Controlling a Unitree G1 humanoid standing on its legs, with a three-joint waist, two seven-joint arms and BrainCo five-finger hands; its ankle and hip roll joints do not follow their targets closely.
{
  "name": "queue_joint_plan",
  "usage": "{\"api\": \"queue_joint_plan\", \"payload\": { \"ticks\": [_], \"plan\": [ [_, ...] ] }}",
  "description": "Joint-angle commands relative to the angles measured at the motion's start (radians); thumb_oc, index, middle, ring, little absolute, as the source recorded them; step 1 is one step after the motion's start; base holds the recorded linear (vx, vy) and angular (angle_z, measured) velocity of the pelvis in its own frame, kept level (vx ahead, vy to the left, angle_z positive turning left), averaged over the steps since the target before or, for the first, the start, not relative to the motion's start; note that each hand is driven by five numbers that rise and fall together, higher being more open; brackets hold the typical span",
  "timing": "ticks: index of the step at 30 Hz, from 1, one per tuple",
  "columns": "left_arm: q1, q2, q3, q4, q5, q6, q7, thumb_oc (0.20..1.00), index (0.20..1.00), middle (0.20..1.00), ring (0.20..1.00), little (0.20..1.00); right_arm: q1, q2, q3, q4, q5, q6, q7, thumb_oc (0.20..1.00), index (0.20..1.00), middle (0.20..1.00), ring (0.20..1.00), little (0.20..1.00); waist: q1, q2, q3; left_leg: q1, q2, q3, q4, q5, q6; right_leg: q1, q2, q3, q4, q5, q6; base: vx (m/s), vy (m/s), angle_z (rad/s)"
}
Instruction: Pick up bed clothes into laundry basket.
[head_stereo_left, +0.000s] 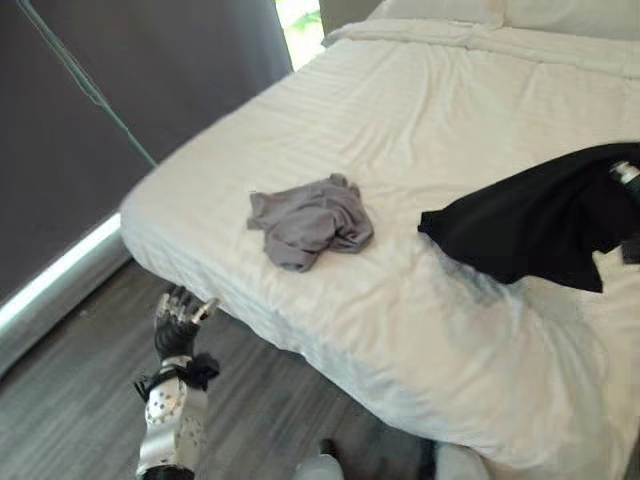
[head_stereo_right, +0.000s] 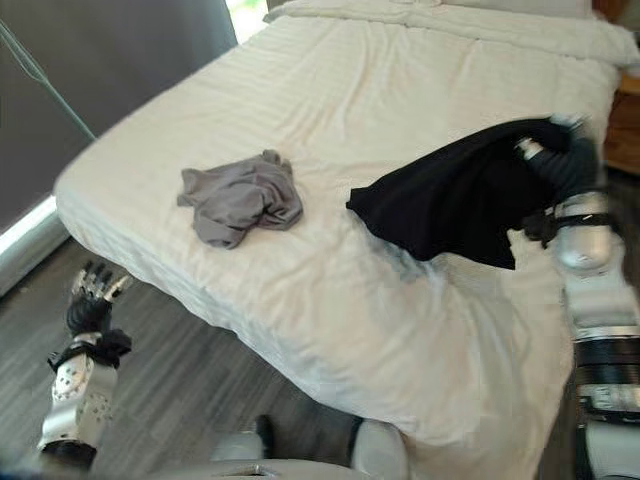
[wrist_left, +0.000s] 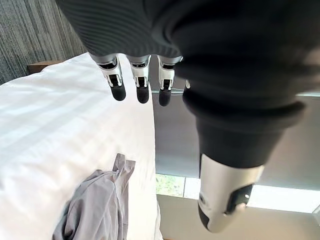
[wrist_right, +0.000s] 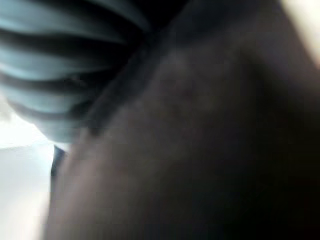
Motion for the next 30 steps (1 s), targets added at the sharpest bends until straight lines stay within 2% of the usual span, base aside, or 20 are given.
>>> {"api": "queue_joint_plan", "payload": {
  "ticks": [1, 4, 7, 8, 10, 11, 13, 14, 15, 17, 18, 19, 20, 21, 22, 24, 25, 27, 29, 30],
  "plan": [
    [-0.015, 0.076, 0.040, -0.088, 0.072, -0.081, 0.035, 1.000, 1.000, 1.000, 1.000, 1.000, -0.040, -0.037, -0.014, -0.079, 0.049, -0.094, -0.052, 0.200, 0.200, 0.200, 0.200, 0.200, -0.008, -0.077, -0.067, -0.024, 0.048, -0.090, -0.100, 0.117, -0.113, 0.341, -0.036, -0.024, -0.397, 0.072, 0.141, 0.14, 0.154, -0.44],
    [-0.052, 0.117, 0.046, -0.098, 0.131, -0.082, 0.054, 1.000, 1.000, 1.000, 1.000, 1.000, 0.009, -0.060, -0.097, -0.066, 0.083, -0.126, -0.082, 0.200, 0.200, 0.200, 0.200, 0.200, -0.026, -0.076, -0.081, -0.061, 0.095, -0.115, -0.132, 0.160, -0.133, 0.341, -0.048, 0.017, -0.397, 0.063, 0.161, 0.16, 0.164, -0.56],
    [-0.093, 0.160, 0.047, -0.095, 0.219, -0.078, 0.097, 1.000, 1.000, 1.000, 1.000, 1.000, 0.057, -0.055, -0.168, -0.087, 0.101, -0.141, -0.089, 0.200, 0.200, 0.200, 0.200, 0.200, -0.033, -0.071, -0.093, -0.095, 0.117, -0.159, -0.135, 0.169, -0.151, 0.343, -0.052, 0.053, -0.397, 0.050, 0.175, 0.21, 0.257, -0.37],
    [-0.147, 0.241, 0.055, -0.069, 0.356, -0.060, 0.166, 1.000, 1.000, 1.000, 1.000, 1.000, 0.072, -0.056, -0.192, -0.076, 0.108, -0.160, -0.099, 0.200, 0.200, 0.200, 0.200, 0.200, -0.041, -0.059, -0.101, -0.113, 0.125, -0.229, -0.135, 0.172, -0.171, 0.334, -0.057, 0.110, -0.397, 0.054, 0.189, 0.21, 0.332, -0.73],
    [-0.191, 0.320, 0.072, -0.026, 0.512, -0.012, 0.236, 1.000, 1.000, 1.000, 1.000, 1.000, 0.120, -0.058, -0.218, -0.058, 0.086, -0.153, -0.092, 0.200, 0.200, 0.200, 0.200, 0.200, -0.054, -0.045, -0.113, -0.114, 0.118, -0.328, -0.135, 0.152, -0.178, 0.326, -0.063, 0.170, -0.397, 0.046, 0.204, 0.23, 0.428, -1.23],
    [-0.216, 0.353, 0.068, -0.009, 0.582, 0.020, 0.259, 1.000, 1.000, 1.000, 1.000, 1.000, 0.169, -0.042, -0.253, -0.050, 0.070, -0.141, -0.082, 0.200, 0.200, 0.200, 0.200, 0.200, -0.063, -0.039, -0.117, -0.112, 0.118, -0.340, -0.135, 0.149, -0.178, 0.318, -0.068, 0.200, -0.397, 0.055, 0.212, 0.12, 0.380, -1.67],
    [-0.251, 0.393, 0.076, 0.026, 0.661, 0.062, 0.273, 1.000, 1.000, 1.000, 1.000, 1.000, 0.267, -0.012, -0.306, -0.031, 0.036, -0.119, -0.081, 0.200, 0.200, 0.200, 0.200, 0.200, -0.099, -0.028, -0.131, -0.096, 0.119, -0.295, -0.135, 0.123, -0.175, 0.312, -0.105, 0.217, -0.397, 0.069, 0.236, 0.09, 0.326, -1.17],
    [-0.256, 0.394, 0.069, 0.027, 0.662, 0.062, 0.274, 1.000, 1.000, 1.000, 1.000, 1.000, 0.278, -0.008, -0.317, -0.036, 0.035, -0.118, -0.080, 0.200, 0.200, 0.200, 0.200, 0.200, -0.090, -0.031, -0.133, -0.093, 0.117, -0.290, -0.135, 0.121, -0.174, 0.311, -0.108, 0.221, -0.397, 0.068, 0.237, 0.09, 0.330, -0.24],
    [-0.272, 0.400, 0.064, 0.037, 0.696, 0.082, 0.281, 1.000, 1.000, 1.000, 1.000, 1.000, 0.346, 0.035, -0.353, -0.037, 0.016, -0.095, -0.079, 0.200, 0.200, 0.200, 0.200, 0.200, -0.101, -0.033, -0.141, -0.082, 0.102, -0.276, -0.135, 0.101, -0.160, 0.301, -0.140, 0.234, -0.397, 0.086, 0.254, 0.08, 0.299, -0.66],
    [-0.289, 0.406, 0.047, 0.040, 0.748, 0.104, 0.285, 1.000, 1.000, 1.000, 1.000, 1.000, 0.433, 0.110, -0.398, -0.048, -0.037, -0.059, -0.077, 0.200, 0.200, 0.200, 0.200, 0.200, -0.117, -0.044, -0.153, -0.052, 0.058, -0.249, -0.135, 0.063, -0.134, 0.285, -0.182, 0.257, -0.397, 0.138, 0.260, 0.10, 0.427, -1.00],
    [-0.294, 0.408, 0.026, 0.043, 0.809, 0.123, 0.274, 1.000, 1.000, 1.000, 1.000, 1.000, 0.477, 0.157, -0.401, -0.032, -0.072, -0.035, -0.074, 0.200, 0.200, 0.200, 0.200, 0.200, -0.148, -0.050, -0.150, -0.024, 0.017, -0.220, -0.135, 0.025, -0.098, 0.261, -0.209, 0.265, -0.383, 0.214, 0.260, 0.06, 0.417, -0.61],
    [-0.300, 0.410, 0.012, 0.050, 0.836, 0.134, 0.270, 1.000, 1.000, 1.000, 1.000, 1.000, 0.484, 0.185, -0.387, -0.028, -0.081, -0.031, -0.076, 0.200, 0.200, 0.200, 0.200, 0.200, -0.159, -0.056, -0.143, -0.007, 0.001, -0.196, -0.135, 0.015, -0.085, 0.234, -0.217, 0.258, -0.353, 0.254, 0.260, 0.03, 0.299, -0.47],
    [-0.303, 0.413, 0.009, 0.052, 0.837, 0.135, 0.271, 1.000, 1.000, 1.000, 1.000, 1.000, 0.484, 0.190, -0.387, -0.030, -0.083, -0.030, -0.078, 0.200, 0.200, 0.200, 0.200, 0.200, -0.148, -0.061, -0.141, -0.001, -0.001, -0.185, -0.135, 0.012, -0.083, 0.229, -0.219, 0.271, -0.349, 0.253, 0.260, -0.12, 0.558, -0.56],
    [-0.309, 0.401, -0.035, 0.078, 0.919, 0.178, 0.243, 1.000, 1.000, 1.000, 1.000, 1.000, 0.469, 0.251, -0.339, -0.020, -0.082, -0.034, -0.079, 0.200, 0.200, 0.200, 0.200, 0.200, -0.113, -0.035, -0.101, 0.036, -0.036, -0.077, -0.135, -0.027, -0.048, 0.174, -0.254, 0.007, -0.202, 0.215, 0.234, -0.13, 0.458, -0.89],
    [-0.311, 0.402, -0.036, 0.078, 0.921, 0.179, 0.243, 1.000, 1.000, 1.000, 1.000, 1.000, 0.469, 0.252, -0.340, -0.020, -0.083, -0.034, -0.079, 0.200, 0.200, 0.200, 0.200, 0.200, -0.116, -0.037, -0.100, 0.032, -0.036, -0.080, -0.135, -0.020, -0.047, 0.171, -0.255, 0.004, -0.199, 0.217, 0.232, -0.15, 0.607, -1.33],
    [-0.311, 0.400, -0.056, 0.101, 0.955, 0.208, 0.216, 1.000, 1.000, 1.000, 1.000, 1.000, 0.464, 0.270, -0.321, -0.023, -0.082, -0.024, -0.061, 0.200, 0.200, 0.200, 0.200, 0.200, -0.123, -0.036, -0.091, 0.038, -0.054, -0.064, -0.135, -0.021, -0.029, 0.163, -0.213, -0.031, -0.149, 0.184, 0.208, -0.08, 0.285, -1.30],
    [-0.311, 0.374, -0.096, 0.214, 1.010, 0.257, 0.179, 1.000, 1.000, 1.000, 1.000, 1.000, 0.448, 0.297, -0.286, -0.010, -0.065, -0.031, -0.058, 0.200, 0.200, 0.200, 0.200, 0.200, -0.123, -0.037, -0.075, 0.049, -0.071, -0.019, -0.135, -0.022, -0.006, 0.149, -0.135, -0.081, -0.077, 0.116, 0.213, -0.10, 0.351, -1.43],
    [-0.314, 0.375, -0.142, 0.313, 1.092, 0.304, 0.128, 1.000, 1.000, 1.000, 1.000, 1.000, 0.435, 0.288, -0.264, -0.001, -0.078, -0.025, -0.051, 0.200, 0.200, 0.200, 0.200, 0.200, -0.102, -0.042, -0.078, 0.049, -0.091, 0.018, -0.135, -0.027, 0.002, 0.179, -0.114, -0.148, -0.106, 0.075, 0.185, -0.09, 0.281, -1.56],
    [-0.317, 0.381, -0.181, 0.394, 1.175, 0.338, 0.091, 1.000, 1.000, 1.000, 1.000, 1.000, 0.441, 0.282, -0.269, -0.003, -0.085, -0.018, -0.048, 0.200, 0.200, 0.200, 0.200, 0.200, -0.096, -0.046, -0.080, 0.048, -0.098, 0.030, -0.135, -0.021, 0.005, 0.194, -0.106, -0.163, -0.147, 0.086, 0.171, -0.01, 0.105, -1.20],
    [-0.289, 0.317, -0.271, 0.715, 1.311, 0.385, -0.005, 1.000, 1.000, 1.000, 1.000, 1.000, 0.438, 0.257, -0.272, -0.013, -0.083, -0.009, -0.036, 0.200, 0.200, 0.200, 0.200, 0.200, -0.117, -0.049, -0.094, 0.063, -0.114, 0.063, -0.135, -0.044, 0.019, 0.212, -0.101, -0.108, -0.202, 0.114, 0.187, 0.03, 0.094, -0.55]
  ]
}}
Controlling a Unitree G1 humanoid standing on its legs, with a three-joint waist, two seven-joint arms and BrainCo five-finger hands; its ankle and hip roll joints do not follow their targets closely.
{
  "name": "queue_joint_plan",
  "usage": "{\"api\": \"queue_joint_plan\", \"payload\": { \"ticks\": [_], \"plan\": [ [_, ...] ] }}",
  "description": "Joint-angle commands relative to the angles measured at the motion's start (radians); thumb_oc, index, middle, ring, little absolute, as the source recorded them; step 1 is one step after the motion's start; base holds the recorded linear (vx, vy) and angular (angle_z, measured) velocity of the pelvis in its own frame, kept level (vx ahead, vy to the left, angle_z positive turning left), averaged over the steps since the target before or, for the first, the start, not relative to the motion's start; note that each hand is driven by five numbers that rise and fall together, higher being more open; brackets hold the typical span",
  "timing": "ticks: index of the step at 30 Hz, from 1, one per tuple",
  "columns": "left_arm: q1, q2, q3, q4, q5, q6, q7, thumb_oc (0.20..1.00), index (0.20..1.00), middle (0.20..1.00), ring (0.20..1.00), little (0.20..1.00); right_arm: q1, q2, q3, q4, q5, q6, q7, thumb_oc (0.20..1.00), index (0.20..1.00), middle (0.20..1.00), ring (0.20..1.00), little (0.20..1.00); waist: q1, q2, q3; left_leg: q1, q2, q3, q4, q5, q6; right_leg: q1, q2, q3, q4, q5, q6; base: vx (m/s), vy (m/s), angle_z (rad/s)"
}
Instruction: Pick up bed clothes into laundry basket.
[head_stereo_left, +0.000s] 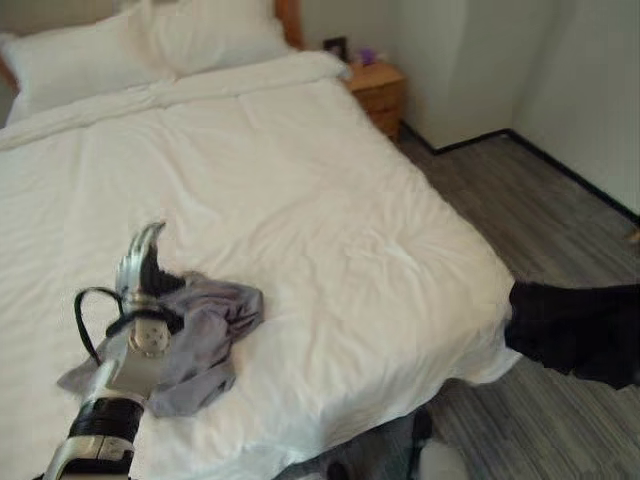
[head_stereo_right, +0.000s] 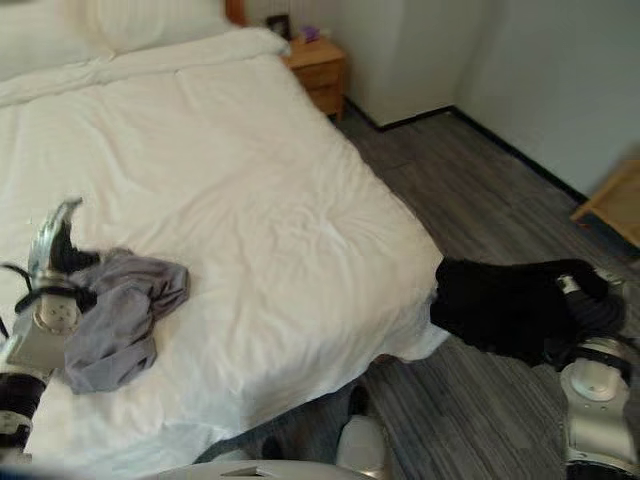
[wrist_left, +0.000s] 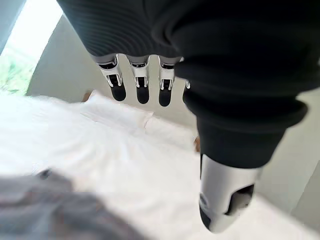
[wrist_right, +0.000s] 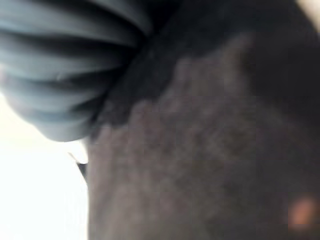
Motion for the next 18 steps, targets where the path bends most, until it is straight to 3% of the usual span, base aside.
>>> {"api": "queue_joint_plan", "payload": {
  "ticks": [1, 5, 9, 10, 11, 12, 18],
  "plan": [
    [-0.042, 0.002, -0.031, 0.247, 0.206, 0.081, -0.099, 1.000, 1.000, 1.000, 1.000, 1.000, -0.091, -0.080, -0.079, -0.027, -0.014, -0.041, 0.001, 0.200, 0.200, 0.200, 0.200, 0.200, 0.004, -0.052, -0.012, 0.094, 0.046, -0.127, -0.075, 0.029, -0.134, 0.188, -0.050, 0.113, -0.192, 0.083, 0.119, 0.03, 0.095, -0.41],
    [-0.007, -0.040, -0.065, 0.442, 0.236, 0.086, -0.121, 1.000, 1.000, 1.000, 1.000, 1.000, -0.122, -0.112, -0.040, -0.044, 0.006, -0.056, 0.015, 0.200, 0.200, 0.200, 0.200, 0.200, -0.011, -0.042, -0.015, 0.107, 0.037, -0.103, -0.075, 0.017, -0.123, 0.179, -0.038, 0.177, -0.214, 0.105, 0.126, 0.02, 0.112, -0.55],
    [0.057, 0.005, -0.070, 0.534, 0.266, 0.048, -0.189, 1.000, 1.000, 1.000, 1.000, 1.000, -0.083, -0.127, -0.042, -0.073, 0.060, -0.093, 0.053, 0.200, 0.200, 0.200, 0.200, 0.200, -0.033, -0.036, -0.021, 0.125, 0.029, -0.086, -0.075, 0.006, -0.124, 0.192, -0.044, 0.213, -0.253, 0.125, 0.134, 0.03, 0.073, -0.28],
    [0.058, 0.028, -0.080, 0.532, 0.275, 0.036, -0.197, 0.953, 0.953, 0.953, 0.953, 0.953, -0.099, -0.153, -0.048, -0.027, 0.072, -0.084, 0.050, 0.200, 0.200, 0.200, 0.200, 0.200, -0.028, -0.037, -0.024, 0.125, 0.030, -0.085, -0.075, 0.005, -0.126, 0.196, -0.048, 0.208, -0.257, 0.128, 0.136, 0.03, 0.048, -0.11],
    [0.060, 0.039, -0.097, 0.523, 0.282, 0.033, -0.203, 0.718, 0.718, 0.718, 0.718, 0.718, -0.124, -0.175, -0.036, 0.011, 0.084, -0.086, 0.044, 0.200, 0.200, 0.200, 0.200, 0.200, -0.023, -0.037, -0.025, 0.125, 0.029, -0.085, -0.075, 0.002, -0.126, 0.202, -0.052, 0.200, -0.264, 0.131, 0.139, 0.01, 0.022, -0.05],
    [0.062, 0.059, -0.111, 0.521, 0.296, 0.019, -0.210, 0.200, 0.200, 0.200, 0.200, 0.200, -0.141, -0.193, -0.020, 0.030, 0.100, -0.093, 0.046, 0.200, 0.200, 0.200, 0.200, 0.200, -0.019, -0.036, -0.027, 0.125, 0.029, -0.083, -0.075, 0.000, -0.127, 0.209, -0.057, 0.191, -0.271, 0.134, 0.141, 0.00, 0.000, 0.00],
    [-0.008, 0.201, -0.141, 0.470, 0.330, -0.008, -0.194, 0.200, 0.200, 0.200, 0.200, 0.200, -0.126, -0.250, -0.038, 0.052, 0.168, -0.123, 0.081, 0.200, 0.200, 0.200, 0.200, 0.200, -0.020, -0.036, -0.032, 0.131, 0.030, -0.086, -0.075, -0.005, -0.136, 0.251, -0.062, 0.166, -0.311, 0.137, 0.152, 0.01, 0.015, 0.09]
  ]
}}
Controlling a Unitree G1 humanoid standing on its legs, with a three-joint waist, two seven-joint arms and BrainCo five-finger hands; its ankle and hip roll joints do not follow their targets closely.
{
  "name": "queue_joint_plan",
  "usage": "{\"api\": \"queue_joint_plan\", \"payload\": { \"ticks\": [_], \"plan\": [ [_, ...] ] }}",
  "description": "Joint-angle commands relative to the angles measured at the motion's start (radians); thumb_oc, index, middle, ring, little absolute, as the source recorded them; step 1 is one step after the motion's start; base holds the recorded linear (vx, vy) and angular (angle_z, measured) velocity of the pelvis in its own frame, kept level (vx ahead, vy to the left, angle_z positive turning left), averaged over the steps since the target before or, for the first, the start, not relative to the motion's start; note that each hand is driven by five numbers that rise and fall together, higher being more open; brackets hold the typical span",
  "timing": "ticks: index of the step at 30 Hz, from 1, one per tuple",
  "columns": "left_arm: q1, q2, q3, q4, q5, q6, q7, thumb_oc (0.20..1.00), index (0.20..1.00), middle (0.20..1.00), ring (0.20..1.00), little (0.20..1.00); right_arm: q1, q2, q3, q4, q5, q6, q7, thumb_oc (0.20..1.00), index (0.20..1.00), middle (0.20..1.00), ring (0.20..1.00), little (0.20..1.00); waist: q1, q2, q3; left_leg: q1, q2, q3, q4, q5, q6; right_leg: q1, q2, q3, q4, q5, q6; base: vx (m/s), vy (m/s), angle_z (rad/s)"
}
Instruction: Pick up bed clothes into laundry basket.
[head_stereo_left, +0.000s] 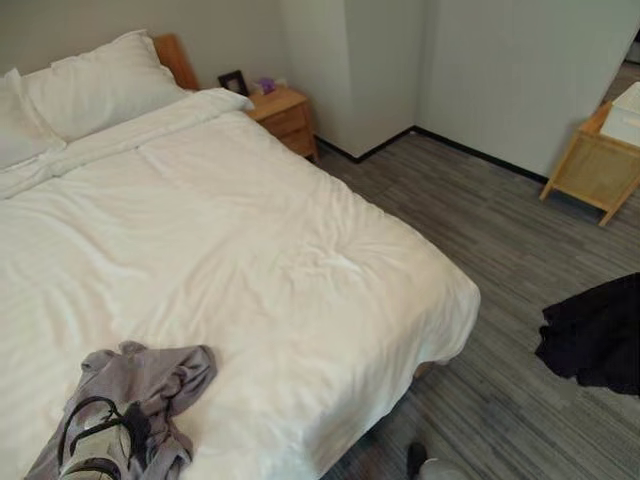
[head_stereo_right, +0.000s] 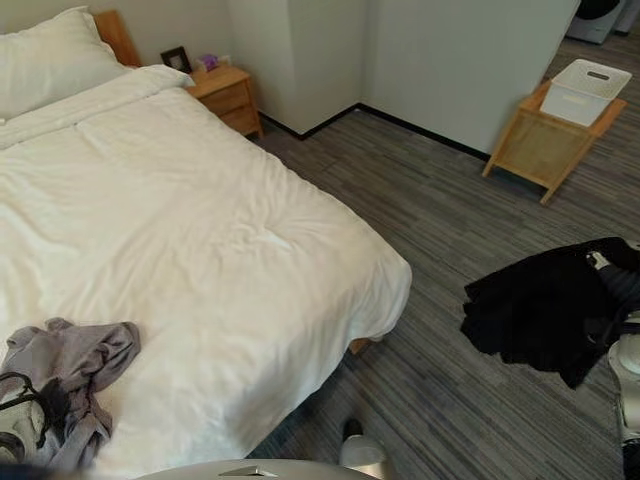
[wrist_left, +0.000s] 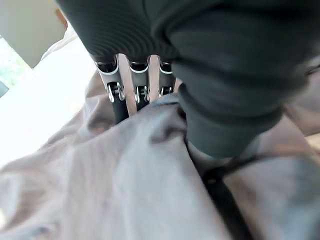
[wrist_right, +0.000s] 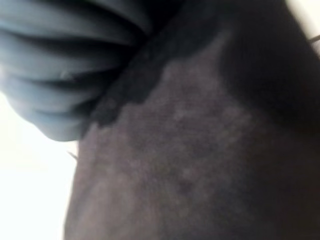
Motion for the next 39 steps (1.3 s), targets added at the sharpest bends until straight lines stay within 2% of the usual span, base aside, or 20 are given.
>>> {"api": "queue_joint_plan", "payload": {
  "ticks": [1, 5, 7, 8, 9, 12, 16, 19, 21, 24, 26, 28, 31, 32, 33, 34, 35, 36, 37, 39],
  "plan": [
    [-0.159, 0.205, -0.017, -0.004, 0.035, 0.016, 0.037, 0.200, 0.200, 0.200, 0.200, 0.200, -0.095, -0.067, -0.058, -0.035, 0.091, -0.113, 0.006, 0.200, 0.200, 0.200, 0.200, 0.200, 0.038, -0.051, -0.005, 0.007, 0.048, -0.097, 0.009, -0.028, -0.102, 0.060, -0.158, 0.034, 0.001, 0.059, 0.160, 0.00, 0.018, 0.14],
    [-0.346, 0.298, 0.009, -0.204, -0.090, 0.021, 0.201, 0.200, 0.200, 0.200, 0.200, 0.200, -0.055, -0.024, -0.097, -0.046, 0.100, -0.144, -0.014, 0.200, 0.200, 0.200, 0.200, 0.200, 0.043, -0.061, -0.005, -0.008, 0.053, -0.109, 0.009, -0.015, -0.111, 0.062, -0.163, 0.020, 0.008, 0.084, 0.177, -0.04, -0.034, 0.26],
    [-0.303, 0.388, 0.196, -0.572, -0.207, -0.002, 0.317, 0.200, 0.200, 0.200, 0.200, 0.200, -0.025, 0.039, -0.151, -0.060, 0.091, -0.148, -0.035, 0.200, 0.200, 0.200, 0.200, 0.200, 0.073, -0.069, -0.003, -0.035, 0.067, -0.101, 0.009, 0.005, -0.111, 0.047, -0.168, -0.012, 0.015, 0.088, 0.182, -0.19, -0.106, 0.20],
    [-0.255, 0.367, 0.324, -0.783, -0.288, -0.038, 0.355, 0.200, 0.200, 0.200, 0.200, 0.200, -0.029, 0.090, -0.156, -0.050, 0.065, -0.129, -0.044, 0.200, 0.200, 0.200, 0.200, 0.200, 0.106, -0.065, 0.001, -0.044, 0.091, -0.074, 0.009, 0.010, -0.113, 0.048, -0.193, -0.082, 0.046, 0.080, 0.185, -0.20, -0.099, -0.06],
    [-0.226, 0.366, 0.352, -0.802, -0.288, -0.034, 0.350, 0.200, 0.200, 0.200, 0.200, 0.200, -0.033, 0.089, -0.151, -0.054, 0.062, -0.128, -0.045, 0.200, 0.200, 0.200, 0.200, 0.200, 0.102, -0.064, 0.001, -0.049, 0.090, -0.072, 0.009, 0.019, -0.113, 0.041, -0.194, -0.081, 0.049, 0.083, 0.182, -0.25, -0.104, -0.17],
    [-0.158, 0.100, 0.469, -1.295, -0.492, -0.168, 0.293, 0.200, 0.200, 0.200, 0.200, 0.200, -0.091, 0.141, -0.136, -0.055, -0.008, -0.070, -0.051, 0.200, 0.200, 0.200, 0.200, 0.200, 0.159, -0.063, 0.001, -0.060, 0.130, 0.017, 0.009, 0.044, -0.103, 0.082, -0.253, -0.225, 0.159, 0.034, 0.162, -0.26, -0.110, -0.54],
    [-0.152, -0.031, 0.407, -1.405, -0.660, -0.220, 0.232, 0.200, 0.200, 0.200, 0.200, 0.200, -0.165, 0.144, -0.095, -0.064, 0.004, -0.072, -0.049, 0.200, 0.200, 0.200, 0.200, 0.200, 0.202, -0.069, -0.013, -0.066, 0.143, 0.051, 0.014, 0.044, -0.105, 0.137, -0.304, -0.293, 0.189, 0.045, 0.183, -0.13, -0.125, -0.61],
    [-0.079, -0.173, 0.310, -1.495, -0.823, -0.245, 0.143, 0.200, 0.200, 0.200, 0.200, 0.200, -0.245, 0.187, -0.026, -0.069, 0.013, -0.070, -0.044, 0.200, 0.200, 0.200, 0.200, 0.200, 0.279, -0.077, -0.018, -0.086, 0.180, 0.126, 0.020, 0.086, -0.111, 0.209, -0.382, -0.433, 0.192, 0.120, 0.197, -0.26, -0.284, -1.29],
    [-0.057, -0.219, 0.248, -1.510, -0.876, -0.244, 0.102, 0.200, 0.200, 0.200, 0.200, 0.200, -0.269, 0.211, 0.011, -0.071, 0.012, -0.071, -0.041, 0.200, 0.200, 0.200, 0.200, 0.200, 0.300, -0.086, -0.019, -0.088, 0.199, 0.151, 0.022, 0.110, -0.124, 0.226, -0.371, -0.448, 0.142, 0.130, 0.200, -0.18, -0.289, -1.66],
    [-0.051, -0.289, 0.152, -1.476, -0.944, -0.228, 0.070, 0.200, 0.200, 0.200, 0.200, 0.200, -0.291, 0.216, 0.064, -0.085, -0.009, -0.074, -0.045, 0.200, 0.200, 0.200, 0.200, 0.200, 0.286, -0.087, -0.016, -0.067, 0.240, 0.193, 0.025, 0.152, -0.152, 0.225, -0.321, -0.436, 0.064, 0.083, 0.195, -0.10, -0.290, -1.35],
    [-0.061, -0.323, 0.113, -1.440, -0.977, -0.227, 0.072, 0.200, 0.200, 0.200, 0.200, 0.200, -0.307, 0.195, 0.106, -0.134, -0.120, -0.062, -0.075, 0.200, 0.200, 0.200, 0.200, 0.200, 0.271, -0.066, -0.014, -0.051, 0.291, 0.215, 0.028, 0.187, -0.184, 0.225, -0.261, -0.418, -0.006, 0.034, 0.181, -0.06, -0.380, -0.79],
    [-0.062, -0.334, 0.098, -1.434, -0.986, -0.229, 0.067, 0.200, 0.200, 0.200, 0.200, 0.200, -0.311, 0.199, 0.118, -0.161, -0.145, -0.060, -0.076, 0.200, 0.200, 0.200, 0.200, 0.200, 0.269, -0.056, -0.008, -0.049, 0.302, 0.205, 0.030, 0.202, -0.197, 0.222, -0.239, -0.399, -0.026, 0.020, 0.170, -0.01, -0.186, -0.94],
    [-0.052, -0.362, 0.069, -1.432, -1.029, -0.229, 0.068, 0.200, 0.200, 0.200, 0.200, 0.200, -0.306, 0.203, 0.140, -0.207, -0.170, -0.068, -0.091, 0.200, 0.200, 0.200, 0.200, 0.200, 0.253, -0.040, 0.007, -0.050, 0.352, 0.164, 0.059, 0.222, -0.229, 0.203, -0.178, -0.342, -0.053, -0.030, 0.136, 0.09, -0.347, -1.02],
    [-0.060, -0.371, 0.054, -1.412, -1.050, -0.227, 0.071, 0.200, 0.200, 0.200, 0.200, 0.200, -0.307, 0.200, 0.170, -0.218, -0.178, -0.066, -0.082, 0.200, 0.200, 0.200, 0.200, 0.200, 0.263, -0.037, 0.037, -0.078, 0.352, 0.037, 0.118, 0.247, -0.217, 0.185, -0.148, -0.297, -0.058, -0.048, 0.113, 0.07, -0.201, -0.53],
    [-0.064, -0.372, 0.054, -1.409, -1.050, -0.229, 0.071, 0.200, 0.200, 0.200, 0.200, 0.200, -0.309, 0.199, 0.170, -0.218, -0.178, -0.066, -0.082, 0.200, 0.200, 0.200, 0.200, 0.200, 0.261, -0.035, 0.036, -0.086, 0.356, 0.033, 0.125, 0.245, -0.217, 0.183, -0.144, -0.299, -0.059, -0.047, 0.111, 0.16, -0.333, -0.64],
    [-0.066, -0.378, 0.038, -1.391, -1.064, -0.226, 0.074, 0.200, 0.200, 0.200, 0.200, 0.200, -0.310, 0.183, 0.189, -0.213, -0.179, -0.063, -0.078, 0.200, 0.200, 0.200, 0.200, 0.200, 0.281, -0.046, 0.047, -0.098, 0.312, -0.113, 0.129, 0.205, -0.199, 0.178, -0.132, -0.248, -0.064, -0.062, 0.102, 0.18, -0.305, -1.29],
    [-0.067, -0.390, 0.003, -1.380, -1.068, -0.224, 0.066, 0.200, 0.200, 0.200, 0.200, 0.200, -0.341, 0.146, 0.219, -0.191, -0.173, -0.062, -0.066, 0.200, 0.200, 0.200, 0.200, 0.200, 0.318, -0.061, 0.058, -0.124, 0.209, -0.322, 0.125, 0.116, -0.168, 0.166, -0.118, -0.156, -0.064, -0.074, 0.093, 0.28, -0.407, -1.55],
    [-0.059, -0.395, -0.010, -1.373, -1.062, -0.221, 0.066, 0.200, 0.200, 0.200, 0.200, 0.200, -0.362, 0.129, 0.241, -0.172, -0.164, -0.063, -0.062, 0.200, 0.200, 0.200, 0.200, 0.200, 0.333, -0.064, 0.059, -0.127, 0.160, -0.372, 0.118, 0.081, -0.160, 0.169, -0.109, -0.124, -0.064, -0.086, 0.092, 0.18, -0.259, -2.08],
    [-0.061, -0.396, -0.009, -1.373, -1.061, -0.222, 0.067, 0.200, 0.200, 0.200, 0.200, 0.200, -0.367, 0.126, 0.243, -0.167, -0.162, -0.065, -0.063, 0.200, 0.200, 0.200, 0.200, 0.200, 0.333, -0.064, 0.059, -0.132, 0.157, -0.370, 0.120, 0.084, -0.157, 0.164, -0.112, -0.122, -0.064, -0.081, 0.093, 0.24, -0.202, -2.05],
    [-0.047, -0.401, -0.019, -1.367, -1.057, -0.217, 0.062, 0.200, 0.200, 0.200, 0.200, 0.200, -0.431, 0.086, 0.285, -0.114, -0.127, -0.062, -0.060, 0.200, 0.200, 0.200, 0.200, 0.200, 0.346, -0.055, 0.064, -0.172, 0.071, -0.324, 0.124, 0.082, -0.132, 0.170, -0.098, -0.097, -0.064, -0.095, 0.088, 0.27, -0.169, -1.46]
  ]
}}
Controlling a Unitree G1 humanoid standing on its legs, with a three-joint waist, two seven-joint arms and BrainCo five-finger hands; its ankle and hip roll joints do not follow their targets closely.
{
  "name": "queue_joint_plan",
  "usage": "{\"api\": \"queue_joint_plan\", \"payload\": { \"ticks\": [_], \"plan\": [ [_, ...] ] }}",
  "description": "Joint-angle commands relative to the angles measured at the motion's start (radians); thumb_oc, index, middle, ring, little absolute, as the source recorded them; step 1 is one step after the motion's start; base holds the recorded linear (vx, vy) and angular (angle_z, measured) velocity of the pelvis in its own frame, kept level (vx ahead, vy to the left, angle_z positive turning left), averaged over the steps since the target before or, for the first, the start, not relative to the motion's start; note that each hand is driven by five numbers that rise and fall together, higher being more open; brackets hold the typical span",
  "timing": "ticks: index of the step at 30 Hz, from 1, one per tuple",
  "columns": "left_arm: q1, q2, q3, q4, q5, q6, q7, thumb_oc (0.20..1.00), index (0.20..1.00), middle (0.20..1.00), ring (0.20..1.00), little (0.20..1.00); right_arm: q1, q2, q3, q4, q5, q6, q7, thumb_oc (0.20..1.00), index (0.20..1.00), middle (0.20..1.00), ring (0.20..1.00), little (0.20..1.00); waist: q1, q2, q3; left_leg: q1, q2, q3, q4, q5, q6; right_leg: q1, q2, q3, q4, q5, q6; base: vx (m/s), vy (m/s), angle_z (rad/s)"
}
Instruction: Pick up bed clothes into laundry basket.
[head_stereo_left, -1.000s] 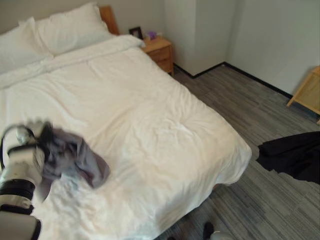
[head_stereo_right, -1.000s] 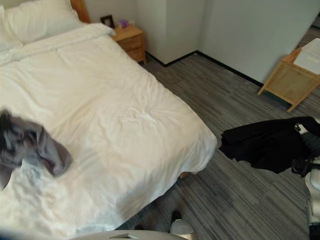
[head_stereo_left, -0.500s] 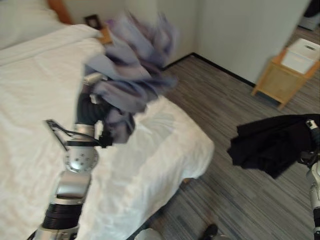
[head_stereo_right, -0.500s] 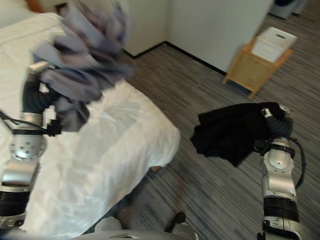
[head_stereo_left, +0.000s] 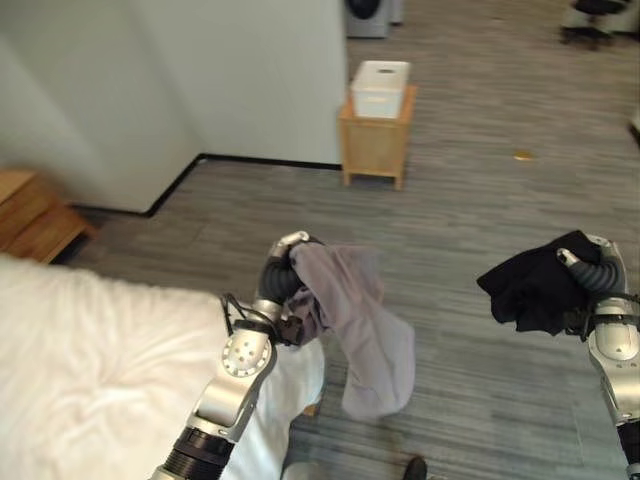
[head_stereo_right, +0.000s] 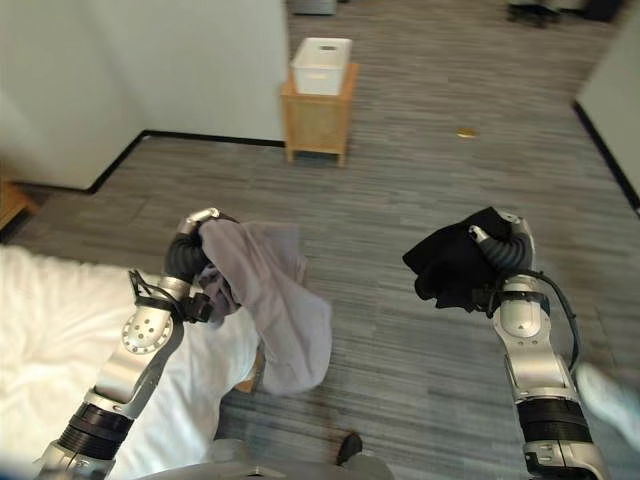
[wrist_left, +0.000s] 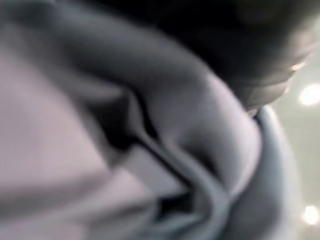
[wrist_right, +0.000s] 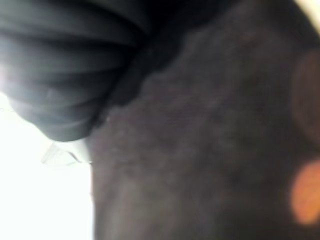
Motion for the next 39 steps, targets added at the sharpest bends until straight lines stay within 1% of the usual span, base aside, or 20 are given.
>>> {"api": "queue_joint_plan", "payload": {
  "ticks": [1, 3, 4, 7, 9, 10, 11, 12, 13, 14, 15, 17, 20, 22, 25, 29, 34, 36, 37, 39],
  "plan": [
    [-0.063, -0.018, 0.035, -0.065, -0.019, -0.062, 0.012, 0.200, 0.200, 0.200, 0.200, 0.200, -0.170, -0.145, 0.024, -0.020, 0.040, -0.062, -0.017, 0.200, 0.200, 0.200, 0.200, 0.200, 0.038, 0.043, 0.013, -0.106, -0.045, 0.129, -0.028, 0.095, 0.043, 0.172, -0.038, -0.141, -0.041, -0.095, 0.199, 0.25, -0.144, -0.46],
    [-0.055, -0.017, 0.040, -0.066, -0.017, -0.059, 0.013, 0.200, 0.200, 0.200, 0.200, 0.200, -0.200, -0.153, 0.050, -0.008, 0.036, -0.060, -0.019, 0.200, 0.200, 0.200, 0.200, 0.200, 0.055, 0.044, 0.013, -0.154, -0.080, 0.150, -0.027, 0.105, 0.054, 0.180, -0.022, -0.117, -0.041, -0.112, 0.196, 0.31, -0.133, -0.37],
    [-0.025, -0.011, 0.041, -0.073, -0.019, -0.058, 0.013, 0.200, 0.200, 0.200, 0.200, 0.200, -0.239, -0.154, 0.079, 0.009, 0.033, -0.057, -0.018, 0.200, 0.200, 0.200, 0.200, 0.200, 0.104, 0.047, 0.014, -0.247, -0.118, 0.150, -0.054, 0.162, 0.045, 0.224, 0.025, -0.077, -0.041, -0.149, 0.191, 0.50, -0.146, -0.74],
    [0.016, 0.001, 0.049, -0.096, -0.028, -0.058, 0.020, 0.200, 0.200, 0.200, 0.200, 0.200, -0.278, -0.149, 0.115, 0.024, 0.027, -0.054, -0.018, 0.200, 0.200, 0.200, 0.200, 0.200, 0.166, 0.037, 0.017, -0.317, -0.127, 0.131, -0.081, 0.193, 0.030, 0.278, 0.040, -0.019, -0.041, -0.193, 0.183, 0.52, -0.085, -1.72],
    [0.084, 0.019, 0.049, -0.112, -0.051, -0.044, 0.021, 0.200, 0.200, 0.200, 0.200, 0.200, -0.302, -0.080, 0.186, -0.017, -0.080, -0.023, -0.017, 0.200, 0.200, 0.200, 0.200, 0.200, 0.211, 0.004, -0.008, -0.277, -0.155, 0.050, -0.139, 0.206, 0.111, 0.318, 0.063, 0.033, 0.003, -0.206, 0.173, 0.58, -0.025, -0.01],
    [0.084, 0.019, 0.049, -0.113, -0.051, -0.044, 0.021, 0.200, 0.200, 0.200, 0.200, 0.200, -0.302, -0.079, 0.186, -0.016, -0.080, -0.024, -0.017, 0.200, 0.200, 0.200, 0.200, 0.200, 0.211, 0.004, -0.008, -0.277, -0.156, 0.050, -0.139, 0.206, 0.111, 0.318, 0.062, 0.033, 0.005, -0.208, 0.173, 0.44, -0.042, -0.38],
    [0.079, 0.023, 0.038, -0.111, -0.051, -0.045, 0.036, 0.200, 0.200, 0.200, 0.200, 0.200, -0.305, -0.065, 0.188, -0.011, -0.075, -0.028, -0.034, 0.200, 0.200, 0.200, 0.200, 0.200, 0.207, -0.032, -0.007, -0.260, -0.172, 0.055, -0.136, 0.203, 0.131, 0.315, 0.054, 0.030, 0.092, -0.160, 0.196, 0.48, -0.016, -0.53],
    [0.058, 0.028, 0.030, -0.093, -0.041, -0.033, 0.053, 0.200, 0.200, 0.200, 0.200, 0.200, -0.331, -0.070, 0.190, 0.003, -0.075, -0.011, -0.029, 0.200, 0.200, 0.200, 0.200, 0.200, 0.188, -0.065, -0.008, -0.203, -0.193, 0.062, -0.142, 0.168, 0.156, 0.254, 0.027, 0.033, 0.259, -0.043, 0.287, 0.47, -0.011, -0.32],
    [0.056, 0.028, 0.031, -0.092, -0.041, -0.033, 0.054, 0.200, 0.200, 0.200, 0.200, 0.200, -0.333, -0.070, 0.191, 0.005, -0.075, -0.011, -0.029, 0.200, 0.200, 0.200, 0.200, 0.200, 0.190, -0.062, -0.010, -0.205, -0.189, 0.065, -0.144, 0.172, 0.156, 0.249, 0.030, 0.037, 0.258, -0.039, 0.288, 0.50, 0.038, 0.02],
    [0.045, 0.044, 0.024, -0.094, -0.023, -0.028, 0.063, 0.200, 0.200, 0.200, 0.200, 0.200, -0.374, -0.093, 0.200, 0.040, -0.099, 0.013, -0.025, 0.200, 0.200, 0.200, 0.200, 0.200, 0.151, -0.038, -0.004, -0.123, -0.154, 0.049, -0.151, 0.141, 0.166, 0.136, 0.018, 0.020, 0.491, 0.104, 0.317, 0.44, 0.061, 0.17],
    [0.038, 0.052, 0.022, -0.095, -0.016, -0.030, 0.068, 0.200, 0.200, 0.200, 0.200, 0.200, -0.386, -0.106, 0.196, 0.064, -0.106, 0.019, -0.027, 0.200, 0.200, 0.200, 0.200, 0.200, 0.133, -0.013, -0.004, -0.087, -0.121, 0.049, -0.151, 0.116, 0.161, 0.079, -0.011, -0.021, 0.569, 0.131, 0.317, 0.62, 0.111, 0.26],
    [0.012, 0.047, 0.005, -0.092, -0.022, -0.039, 0.075, 0.200, 0.200, 0.200, 0.200, 0.200, -0.406, -0.137, 0.188, 0.124, -0.095, 0.027, -0.029, 0.200, 0.200, 0.200, 0.200, 0.200, 0.096, 0.015, 0.014, -0.032, -0.114, 0.017, -0.151, 0.081, 0.156, -0.002, -0.099, -0.097, 0.586, 0.071, 0.316, 0.42, 0.094, 0.21],
    [0.007, 0.038, -0.005, -0.089, -0.022, -0.046, 0.070, 0.200, 0.200, 0.200, 0.200, 0.200, -0.401, -0.156, 0.178, 0.156, -0.080, 0.031, -0.026, 0.200, 0.200, 0.200, 0.200, 0.200, 0.049, 0.031, 0.027, 0.010, -0.117, -0.032, -0.151, 0.056, 0.146, -0.069, -0.086, -0.110, 0.484, 0.028, 0.279, 0.53, -0.039, 0.54],
    [0.034, 0.037, -0.008, -0.100, -0.012, -0.045, 0.036, 0.200, 0.200, 0.200, 0.200, 0.200, -0.360, -0.176, 0.148, 0.173, -0.055, 0.029, -0.026, 0.200, 0.200, 0.200, 0.200, 0.200, -0.006, 0.021, 0.022, 0.078, -0.121, -0.091, -0.151, -0.014, 0.120, -0.135, -0.020, -0.049, 0.187, -0.006, 0.244, 0.67, -0.175, 0.62],
    [0.058, 0.034, 0.011, -0.092, -0.014, -0.039, 0.021, 0.200, 0.200, 0.200, 0.200, 0.200, -0.333, -0.205, 0.111, 0.171, -0.034, 0.026, -0.026, 0.200, 0.200, 0.200, 0.200, 0.200, -0.038, 0.016, 0.018, 0.145, -0.096, -0.110, -0.151, -0.076, 0.090, -0.211, -0.055, -0.104, -0.033, 0.108, 0.267, 0.56, -0.155, 0.89],
    [0.099, 0.028, 0.043, -0.085, 0.001, -0.032, 0.002, 0.200, 0.200, 0.200, 0.200, 0.200, -0.263, -0.202, 0.073, 0.173, -0.040, 0.029, -0.019, 0.200, 0.200, 0.200, 0.200, 0.200, -0.054, 0.012, 0.012, 0.271, -0.057, -0.108, -0.151, -0.161, 0.059, -0.308, -0.097, -0.252, -0.041, 0.145, 0.281, 0.54, -0.101, 0.24],
    [0.085, 0.004, 0.005, -0.069, 0.018, -0.024, -0.014, 0.200, 0.200, 0.200, 0.200, 0.200, -0.189, -0.195, 0.037, 0.169, -0.046, 0.047, 0.003, 0.200, 0.200, 0.200, 0.200, 0.200, -0.103, 0.009, -0.029, 0.381, 0.000, -0.172, -0.151, -0.189, 0.048, -0.243, -0.079, -0.219, -0.041, 0.196, 0.258, 0.65, -0.106, 0.64],
    [0.070, -0.001, -0.005, -0.077, 0.010, -0.011, -0.007, 0.200, 0.200, 0.200, 0.200, 0.200, -0.150, -0.156, 0.039, 0.126, -0.050, 0.043, 0.002, 0.200, 0.200, 0.200, 0.200, 0.200, -0.094, 0.033, -0.025, 0.251, 0.043, -0.112, 0.205, -0.010, -0.052, -0.138, -0.048, -0.236, -0.041, 0.168, 0.223, 0.64, -0.177, 0.80],
    [0.064, 0.001, 0.000, -0.078, 0.012, -0.007, -0.002, 0.200, 0.200, 0.200, 0.200, 0.200, -0.146, -0.154, 0.044, 0.098, -0.048, 0.035, -0.004, 0.200, 0.200, 0.200, 0.200, 0.200, -0.075, 0.024, -0.007, 0.163, 0.024, -0.118, 0.393, 0.062, -0.064, -0.100, -0.041, -0.230, -0.041, 0.138, 0.194, 0.27, -0.203, 0.26],
    [0.052, 0.003, 0.039, -0.121, 0.005, -0.001, 0.020, 0.200, 0.200, 0.200, 0.200, 0.200, -0.129, -0.175, -0.003, -0.059, -0.061, 0.004, -0.026, 0.200, 0.200, 0.200, 0.200, 0.200, -0.052, -0.006, 0.041, -0.014, -0.027, -0.102, 0.668, 0.075, -0.054, -0.043, -0.036, -0.207, -0.041, 0.080, 0.165, 0.19, -0.187, -0.03]
  ]
}}
